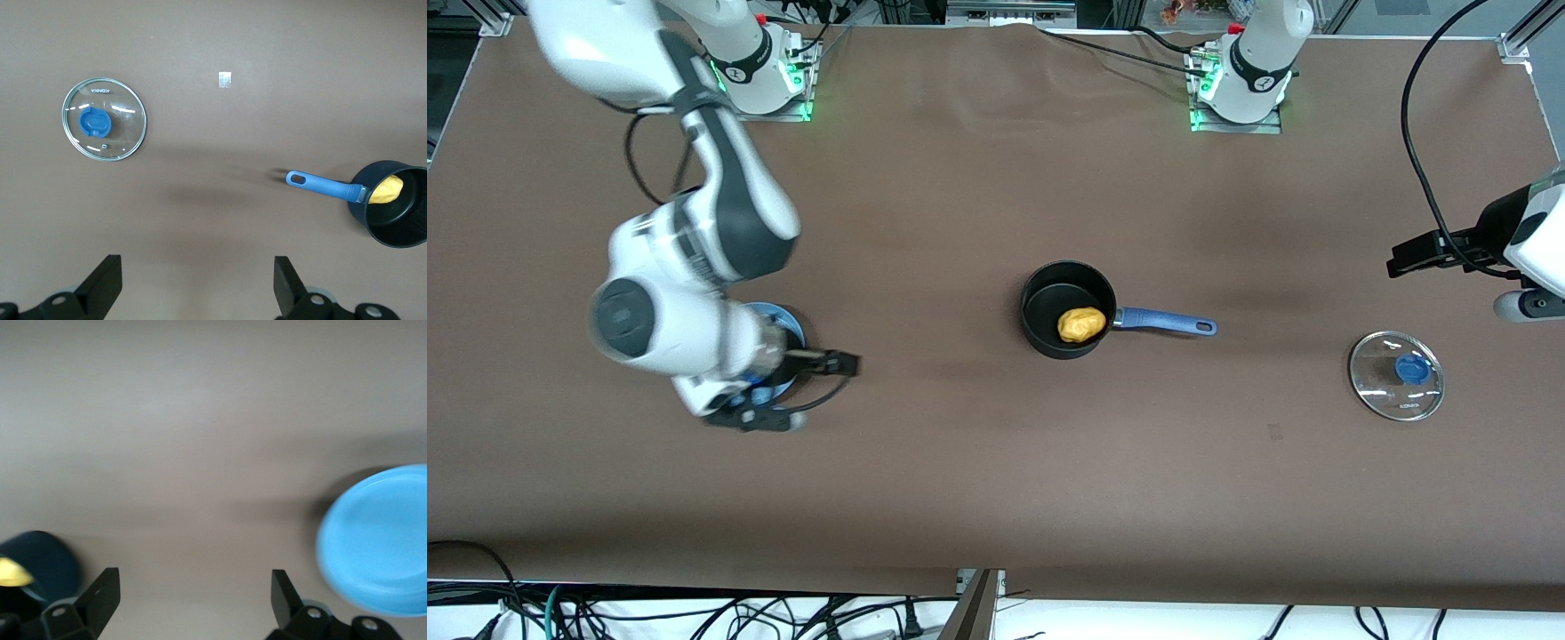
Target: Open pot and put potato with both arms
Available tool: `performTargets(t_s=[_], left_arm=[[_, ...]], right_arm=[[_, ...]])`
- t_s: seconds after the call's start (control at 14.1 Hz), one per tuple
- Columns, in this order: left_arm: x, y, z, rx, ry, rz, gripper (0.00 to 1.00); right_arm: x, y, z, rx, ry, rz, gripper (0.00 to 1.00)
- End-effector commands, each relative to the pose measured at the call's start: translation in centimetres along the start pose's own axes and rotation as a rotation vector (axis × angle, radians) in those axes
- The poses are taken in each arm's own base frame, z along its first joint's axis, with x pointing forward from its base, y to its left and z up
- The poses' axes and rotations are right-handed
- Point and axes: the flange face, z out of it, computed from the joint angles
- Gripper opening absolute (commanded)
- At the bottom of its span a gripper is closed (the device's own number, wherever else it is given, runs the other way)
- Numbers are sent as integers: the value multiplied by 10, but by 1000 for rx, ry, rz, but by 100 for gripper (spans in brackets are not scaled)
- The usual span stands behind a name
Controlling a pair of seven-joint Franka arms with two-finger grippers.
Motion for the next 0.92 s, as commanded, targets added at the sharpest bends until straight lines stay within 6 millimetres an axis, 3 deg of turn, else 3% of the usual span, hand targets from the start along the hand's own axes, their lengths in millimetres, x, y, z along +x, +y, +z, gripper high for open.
performTargets(t_s=[0.0, 0.14, 0.36, 0.64, 0.85], left_arm=[[-1, 3, -4, 12, 2, 5, 100], [-1, 3, -4, 12, 2, 5, 100], [0, 0, -4, 11, 2, 2, 100], [0, 2, -4, 12, 2, 3, 100], [0, 2, -4, 14, 2, 3, 100]], right_arm=[[3, 34, 17, -95, -6, -73, 100], [8, 49, 44, -148, 18, -90, 100], [17, 69, 66, -197, 32, -94, 100], [39, 121, 102, -229, 76, -111, 100], [38, 127, 112, -232, 64, -128, 100]])
